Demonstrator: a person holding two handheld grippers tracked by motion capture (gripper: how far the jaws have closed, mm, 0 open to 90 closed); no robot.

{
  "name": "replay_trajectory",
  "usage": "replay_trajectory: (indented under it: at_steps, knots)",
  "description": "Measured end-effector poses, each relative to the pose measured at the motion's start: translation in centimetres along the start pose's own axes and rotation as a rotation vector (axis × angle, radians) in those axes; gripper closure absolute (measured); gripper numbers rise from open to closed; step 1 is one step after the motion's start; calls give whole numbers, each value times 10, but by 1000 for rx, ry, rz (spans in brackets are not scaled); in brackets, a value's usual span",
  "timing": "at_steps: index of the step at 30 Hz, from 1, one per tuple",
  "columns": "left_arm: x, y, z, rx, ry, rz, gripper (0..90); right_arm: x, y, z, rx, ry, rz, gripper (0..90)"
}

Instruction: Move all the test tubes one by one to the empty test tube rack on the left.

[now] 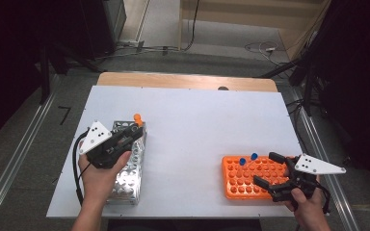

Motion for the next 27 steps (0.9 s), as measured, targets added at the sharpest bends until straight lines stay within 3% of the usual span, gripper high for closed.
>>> replay_trajectory:
  at_steps: [2,9,13,19,27]
  knots:
    - [-3,-3,-6,24,-8,-7,770,0,0,1,-2,0,-1,0]
    - [-12,-11,-22,70,29,-4,770,-2,-1,2,-5,-3,-2,0]
    - [-18,-18,-26,75,50,-9,770,-3,-2,4,-9,-6,-4,0]
    - [-26,-24,-26,94,50,-44,769,-4,-3,5,-13,-7,-7,0]
    - [-37,-27,-24,144,51,-135,767,-6,-4,7,-18,-12,-10,0]
Point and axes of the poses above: each handheld gripper's, and its own axes: y roughly backward along the jaws, x roughly out of its top, z roughly to its right, the point moved 10 cm from there along -y, roughly forward along the jaws, and after that the axes turned 12 degrees about -z, right-handed, at the moved point
